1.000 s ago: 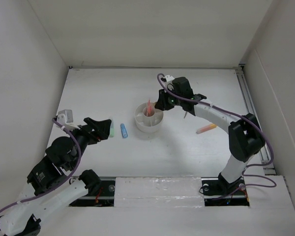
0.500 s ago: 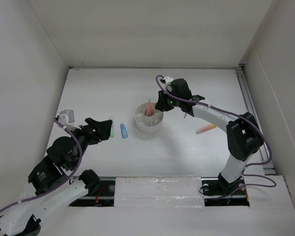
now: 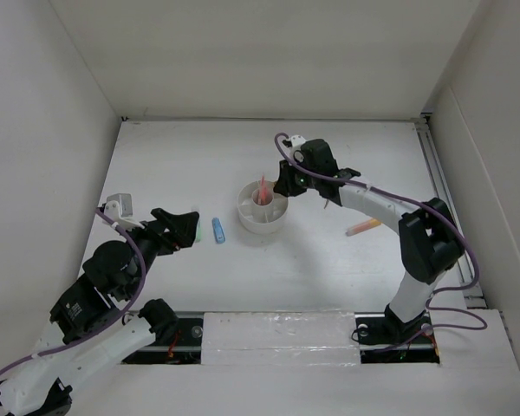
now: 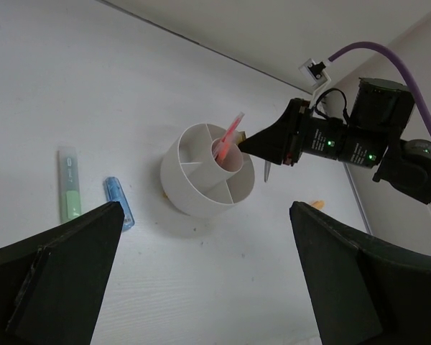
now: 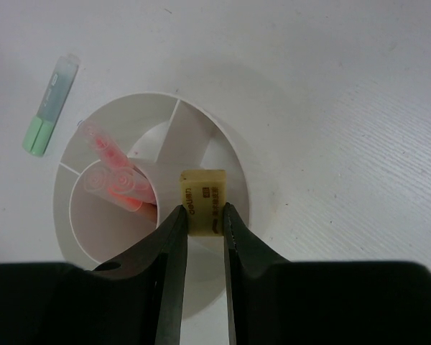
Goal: Sort the stationery into containers
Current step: Place the stationery in the storage box.
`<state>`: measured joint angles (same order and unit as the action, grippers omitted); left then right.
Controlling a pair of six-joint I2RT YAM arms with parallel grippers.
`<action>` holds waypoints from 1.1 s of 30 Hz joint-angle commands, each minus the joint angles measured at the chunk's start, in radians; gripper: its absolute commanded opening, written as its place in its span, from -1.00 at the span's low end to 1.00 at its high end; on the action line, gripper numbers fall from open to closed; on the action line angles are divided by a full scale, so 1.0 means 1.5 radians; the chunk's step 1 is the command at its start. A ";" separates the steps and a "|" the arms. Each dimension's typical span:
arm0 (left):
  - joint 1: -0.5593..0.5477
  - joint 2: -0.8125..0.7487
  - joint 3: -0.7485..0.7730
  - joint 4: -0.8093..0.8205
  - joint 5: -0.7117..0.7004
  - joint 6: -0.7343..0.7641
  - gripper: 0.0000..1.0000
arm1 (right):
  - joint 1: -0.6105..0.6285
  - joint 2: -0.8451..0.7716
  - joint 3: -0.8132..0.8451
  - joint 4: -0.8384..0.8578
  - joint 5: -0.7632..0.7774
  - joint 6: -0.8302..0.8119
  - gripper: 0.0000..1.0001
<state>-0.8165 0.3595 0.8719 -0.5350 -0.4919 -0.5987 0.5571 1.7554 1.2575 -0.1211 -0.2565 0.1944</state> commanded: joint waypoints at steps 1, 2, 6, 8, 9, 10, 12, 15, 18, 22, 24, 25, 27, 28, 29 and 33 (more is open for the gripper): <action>-0.001 -0.006 -0.002 0.027 0.009 0.011 1.00 | -0.001 -0.021 -0.013 0.039 0.007 -0.006 -0.64; -0.001 -0.006 -0.002 0.027 0.009 0.011 1.00 | -0.001 -0.021 -0.013 0.039 0.007 -0.006 -0.61; -0.001 -0.006 -0.002 0.027 0.009 0.017 1.00 | -0.001 -0.021 -0.019 0.045 0.007 -0.006 -0.48; -0.001 -0.006 -0.002 0.034 0.009 0.017 1.00 | -0.001 -0.027 -0.019 0.045 0.007 -0.006 -0.33; -0.001 -0.006 -0.002 0.034 0.015 0.017 1.00 | -0.001 -0.027 -0.019 0.045 0.007 -0.006 -0.26; -0.001 -0.006 -0.002 0.034 0.015 0.017 1.00 | -0.001 -0.033 -0.019 0.045 0.007 -0.006 -0.26; -0.001 -0.006 -0.002 0.034 0.015 0.017 1.00 | 0.005 -0.033 -0.019 0.045 0.007 -0.006 -0.17; -0.001 -0.006 -0.002 0.034 0.015 0.017 1.00 | 0.005 -0.039 -0.019 0.045 0.007 -0.006 -0.09; -0.001 -0.006 -0.002 0.034 0.015 0.017 1.00 | 0.005 -0.045 -0.019 0.045 0.007 0.000 -0.03; -0.001 -0.006 -0.002 0.034 0.015 0.017 1.00 | 0.005 -0.051 -0.019 0.045 0.007 0.006 -0.03; -0.001 -0.012 -0.002 0.034 0.015 0.017 1.00 | 0.005 -0.058 -0.019 0.051 0.007 0.006 -0.01; -0.001 -0.012 -0.002 0.034 0.015 0.017 1.00 | 0.005 -0.065 -0.019 0.051 0.016 0.006 -0.01; -0.001 -0.012 -0.002 0.034 0.015 0.017 1.00 | -0.001 -0.080 -0.019 0.051 0.023 0.013 -0.01; -0.001 -0.012 -0.002 0.034 0.015 0.017 1.00 | -0.001 -0.080 -0.019 0.051 0.023 0.022 0.02; -0.001 -0.012 -0.002 0.034 0.015 0.017 1.00 | -0.009 -0.090 -0.025 0.051 0.032 0.022 0.05; -0.001 -0.012 -0.002 0.034 0.015 0.017 1.00 | -0.027 -0.120 -0.041 0.045 0.131 0.048 0.57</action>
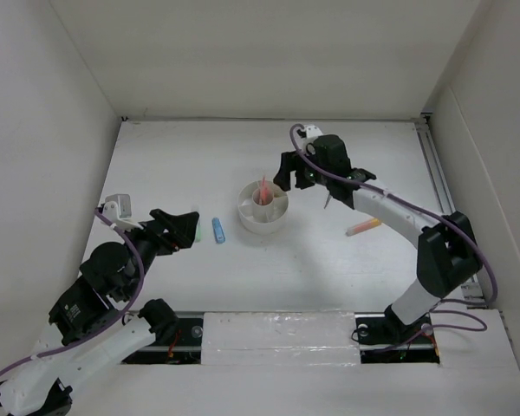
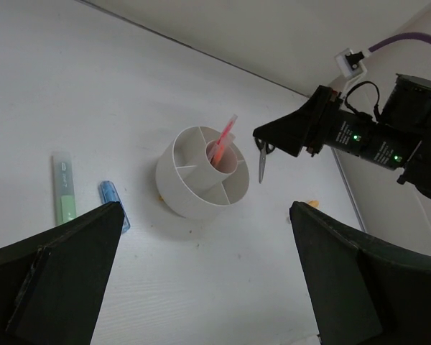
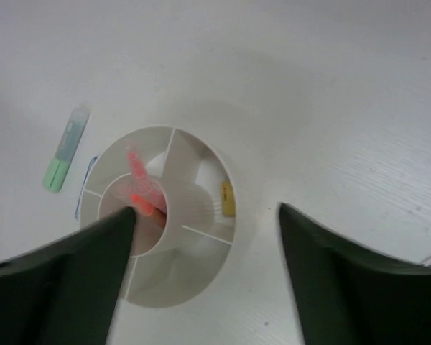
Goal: Sort the stationery into containers
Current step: Place the stationery in the storage box, then pick up the pen from the center of the board.
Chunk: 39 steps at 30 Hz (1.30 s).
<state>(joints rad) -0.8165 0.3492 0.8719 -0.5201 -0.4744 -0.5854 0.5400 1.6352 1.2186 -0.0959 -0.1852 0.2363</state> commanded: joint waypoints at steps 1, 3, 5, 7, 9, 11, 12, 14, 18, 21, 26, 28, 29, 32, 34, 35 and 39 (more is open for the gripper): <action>-0.001 -0.005 -0.002 0.024 0.003 0.008 1.00 | -0.015 -0.055 -0.015 0.028 0.113 0.026 0.91; -0.001 -0.005 -0.002 0.024 0.003 0.008 1.00 | -0.021 -0.068 -0.027 0.008 0.196 0.039 1.00; -0.001 -0.005 -0.002 0.024 0.003 0.008 1.00 | -0.021 -0.092 -0.027 -0.013 0.263 0.055 1.00; -0.001 -0.005 -0.002 0.024 -0.005 0.002 1.00 | -0.028 -0.107 -0.035 -0.061 0.376 0.078 1.00; -0.001 0.002 -0.002 0.024 -0.005 0.002 1.00 | -0.028 -0.130 -0.028 -0.151 0.456 0.184 1.00; -0.001 0.002 -0.002 0.024 -0.005 0.002 1.00 | -0.037 -0.147 -0.042 -0.215 0.547 0.278 1.00; -0.001 0.009 -0.002 0.024 -0.005 0.002 1.00 | -0.044 -0.169 -0.052 -0.240 0.564 0.354 1.00; -0.001 0.018 -0.002 0.024 0.001 0.002 1.00 | -0.073 -0.187 -0.081 -0.287 0.581 0.396 0.97; -0.001 0.024 -0.002 0.024 0.007 0.008 1.00 | -0.132 -0.223 -0.131 -0.348 0.574 0.487 1.00; -0.001 0.024 -0.002 0.024 0.014 0.008 1.00 | -0.177 -0.261 -0.196 -0.320 0.521 0.497 1.00; -0.001 0.018 -0.002 0.024 0.014 0.014 1.00 | -0.218 -0.338 -0.243 -0.350 0.546 0.548 1.00; -0.001 0.018 -0.002 0.024 0.014 0.014 1.00 | -0.231 -0.365 -0.267 -0.341 0.528 0.537 1.00; -0.001 0.018 -0.002 0.024 0.014 0.014 1.00 | -0.238 -0.388 -0.277 -0.330 0.513 0.517 1.00; -0.001 0.018 -0.002 0.024 0.021 0.014 1.00 | -0.256 -0.405 -0.312 -0.280 0.451 0.491 1.00; -0.001 0.018 -0.002 0.024 0.021 0.014 1.00 | -0.264 -0.412 -0.327 -0.254 0.419 0.474 1.00; -0.001 0.018 -0.002 0.024 0.021 0.014 1.00 | -0.271 -0.402 -0.327 -0.248 0.410 0.474 1.00; -0.001 0.018 -0.002 0.030 0.027 0.014 1.00 | -0.271 -0.366 -0.333 -0.219 0.388 0.490 0.92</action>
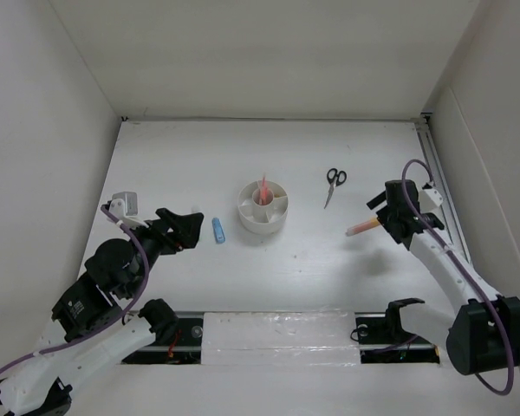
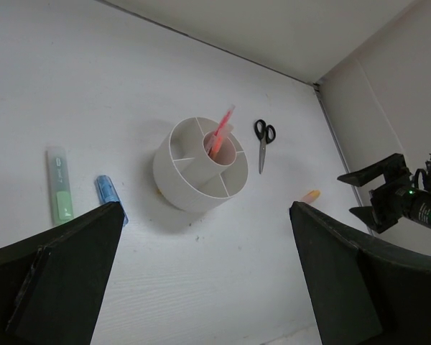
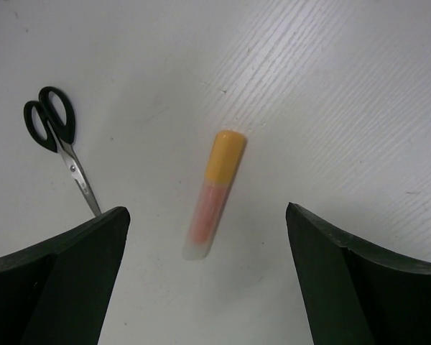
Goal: Sort the stationery into containers
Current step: Pick up the pen from the center of the board.
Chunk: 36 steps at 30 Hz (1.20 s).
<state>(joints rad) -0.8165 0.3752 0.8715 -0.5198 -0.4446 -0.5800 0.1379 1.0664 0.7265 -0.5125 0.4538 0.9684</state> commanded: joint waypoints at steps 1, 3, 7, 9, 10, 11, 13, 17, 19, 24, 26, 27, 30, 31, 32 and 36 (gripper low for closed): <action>-0.001 -0.007 -0.002 0.029 0.007 0.010 1.00 | -0.003 0.026 -0.005 0.058 -0.038 0.010 0.89; -0.001 -0.013 -0.002 0.029 0.007 0.010 1.00 | 0.005 0.036 -0.005 0.068 -0.038 0.021 0.76; -0.001 -0.027 -0.008 0.029 0.013 0.016 1.00 | 0.012 0.063 -0.011 0.091 -0.038 0.041 0.52; -0.001 -0.033 -0.008 0.029 0.019 0.016 1.00 | 0.006 0.082 -0.011 0.101 -0.038 0.041 0.38; -0.001 -0.040 -0.008 0.029 0.019 0.016 1.00 | 0.006 0.094 -0.002 0.101 -0.046 0.041 0.34; -0.001 -0.040 -0.008 0.036 0.019 0.016 1.00 | 0.006 0.122 0.005 0.101 -0.046 0.041 0.31; -0.001 -0.040 -0.008 0.036 0.025 0.023 1.00 | 0.000 0.152 0.029 0.075 -0.053 0.047 0.27; -0.001 -0.040 -0.008 0.036 0.025 0.023 1.00 | -0.006 0.198 0.041 0.069 -0.069 0.053 0.24; -0.001 -0.047 -0.008 0.036 0.032 0.023 1.00 | -0.006 0.206 0.041 0.076 -0.069 0.060 0.24; -0.001 -0.047 -0.008 0.036 0.038 0.029 1.00 | -0.014 0.244 0.056 0.070 -0.069 0.060 0.19; -0.001 -0.054 -0.008 0.042 0.044 0.029 1.00 | -0.014 0.265 0.056 0.063 -0.076 0.060 0.14; -0.001 -0.054 -0.008 0.042 0.044 0.029 1.00 | -0.020 0.271 0.056 0.062 -0.077 0.054 0.14; -0.001 -0.061 -0.008 0.042 0.044 0.029 1.00 | -0.020 0.293 0.063 0.047 -0.077 0.046 -0.09; -0.001 -0.061 -0.008 0.042 0.044 0.029 1.00 | -0.026 0.293 0.069 0.040 -0.083 0.046 -0.09; -0.001 -0.067 -0.008 0.042 0.044 0.029 1.00 | -0.026 0.301 0.079 0.033 -0.083 0.040 -0.09; -0.001 -0.074 -0.008 0.042 0.044 0.029 1.00 | -0.033 0.327 0.099 0.012 -0.101 0.013 -0.05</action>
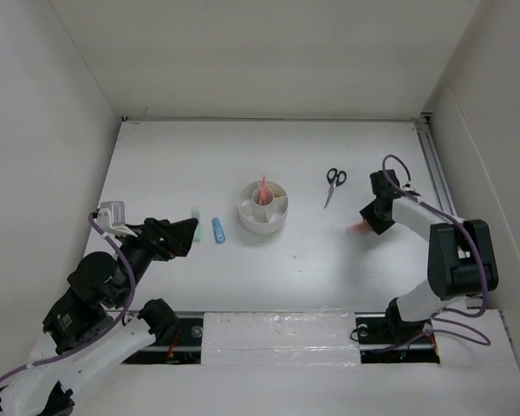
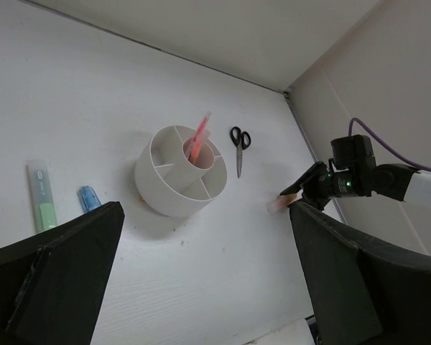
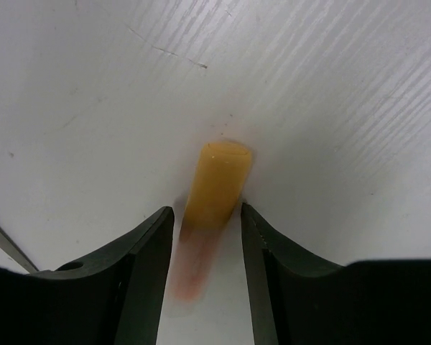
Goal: Sort the stationery into containers
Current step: Pick up the pen from the center of the board.
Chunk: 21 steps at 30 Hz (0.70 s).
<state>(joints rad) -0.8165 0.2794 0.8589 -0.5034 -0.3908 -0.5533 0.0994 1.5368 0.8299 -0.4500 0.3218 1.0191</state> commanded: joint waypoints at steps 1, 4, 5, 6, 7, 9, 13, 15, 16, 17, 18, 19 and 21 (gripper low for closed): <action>-0.001 -0.010 0.000 0.031 0.008 0.011 1.00 | -0.013 0.021 0.039 -0.037 -0.021 -0.030 -0.03; -0.001 -0.010 0.000 0.031 0.008 0.011 1.00 | -0.013 0.021 0.045 -0.044 -0.029 -0.044 -0.03; -0.001 -0.010 0.000 0.031 0.008 0.011 1.00 | -0.020 0.028 0.045 -0.044 -0.039 -0.044 -0.03; -0.001 -0.010 0.000 0.031 0.008 0.011 1.00 | -0.026 0.028 0.045 -0.044 -0.039 -0.054 -0.05; -0.001 -0.010 0.000 0.031 0.008 0.011 1.00 | -0.026 0.028 0.045 -0.044 -0.039 -0.055 -0.08; -0.001 -0.010 0.000 0.031 0.008 0.011 1.00 | -0.034 0.028 0.045 -0.050 -0.045 -0.062 -0.42; -0.001 -0.010 0.000 0.031 0.008 0.011 1.00 | -0.034 0.016 0.037 -0.044 -0.045 -0.068 -0.94; -0.001 -0.010 0.000 0.031 0.008 0.011 1.00 | -0.034 0.016 0.030 -0.036 -0.045 -0.068 -1.00; -0.001 -0.010 0.000 0.031 0.008 0.011 1.00 | -0.034 0.016 0.030 -0.030 -0.051 -0.068 -1.00; -0.001 -0.003 0.000 0.031 0.008 0.011 1.00 | -0.034 0.016 0.030 -0.030 -0.051 -0.077 -1.00; -0.001 -0.003 0.000 0.031 0.002 0.011 1.00 | -0.040 0.009 0.030 -0.023 -0.059 -0.087 -1.00; -0.001 -0.003 0.000 0.031 0.002 0.011 1.00 | -0.040 0.009 0.030 -0.023 -0.059 -0.087 -1.00; -0.001 0.004 0.000 0.031 0.002 0.011 1.00 | -0.023 -0.015 0.030 -0.013 -0.053 -0.105 -1.00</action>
<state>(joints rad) -0.8165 0.2718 0.8589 -0.4976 -0.3889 -0.5533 0.0544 1.5631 0.8722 -0.4911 0.2455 0.9035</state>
